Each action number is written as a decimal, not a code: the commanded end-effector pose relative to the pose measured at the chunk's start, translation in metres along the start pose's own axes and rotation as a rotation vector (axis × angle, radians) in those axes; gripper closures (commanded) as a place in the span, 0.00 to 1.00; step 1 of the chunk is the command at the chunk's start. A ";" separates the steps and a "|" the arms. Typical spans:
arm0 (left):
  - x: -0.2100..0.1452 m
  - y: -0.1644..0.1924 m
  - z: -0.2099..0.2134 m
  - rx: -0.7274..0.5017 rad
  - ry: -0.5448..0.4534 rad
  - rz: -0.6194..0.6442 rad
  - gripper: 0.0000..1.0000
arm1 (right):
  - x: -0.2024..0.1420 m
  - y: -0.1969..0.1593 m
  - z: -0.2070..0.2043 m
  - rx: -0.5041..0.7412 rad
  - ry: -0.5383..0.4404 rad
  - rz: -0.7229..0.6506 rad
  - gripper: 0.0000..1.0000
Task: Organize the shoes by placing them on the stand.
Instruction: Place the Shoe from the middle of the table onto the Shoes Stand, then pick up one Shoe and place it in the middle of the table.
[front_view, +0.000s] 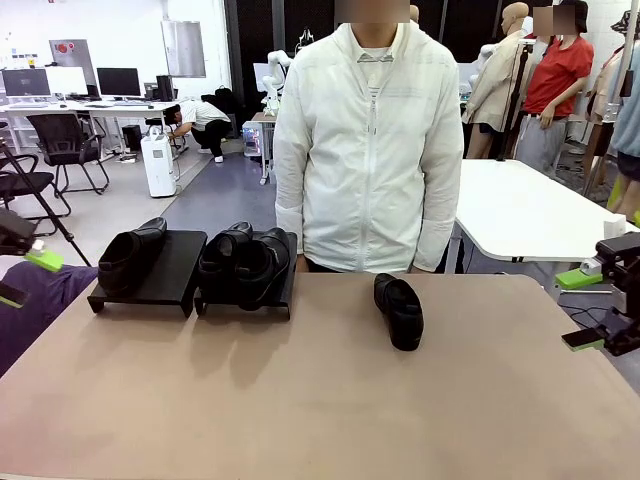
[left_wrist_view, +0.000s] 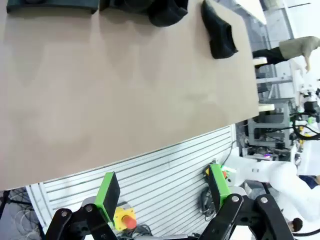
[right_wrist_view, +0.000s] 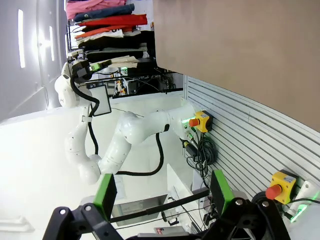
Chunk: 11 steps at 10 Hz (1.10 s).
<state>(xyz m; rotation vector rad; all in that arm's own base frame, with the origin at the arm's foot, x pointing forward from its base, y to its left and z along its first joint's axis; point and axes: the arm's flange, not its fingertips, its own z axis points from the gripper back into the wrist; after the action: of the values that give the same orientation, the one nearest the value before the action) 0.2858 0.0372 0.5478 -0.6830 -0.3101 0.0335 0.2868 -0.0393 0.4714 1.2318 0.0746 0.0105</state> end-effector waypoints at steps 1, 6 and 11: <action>0.011 -0.008 -0.003 0.027 0.001 0.027 0.08 | 0.001 0.001 0.003 0.004 0.003 0.025 0.00; 0.011 -0.008 -0.003 0.027 0.001 0.027 0.08 | 0.001 0.001 0.003 0.004 0.003 0.025 0.00; 0.011 -0.008 -0.003 0.027 0.001 0.027 0.08 | 0.001 0.001 0.003 0.004 0.003 0.025 0.00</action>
<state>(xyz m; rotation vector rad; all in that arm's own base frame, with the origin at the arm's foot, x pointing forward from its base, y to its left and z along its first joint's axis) 0.2976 0.0297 0.5519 -0.6452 -0.2974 0.0520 0.2868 -0.0393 0.4714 1.2318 0.0745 0.0106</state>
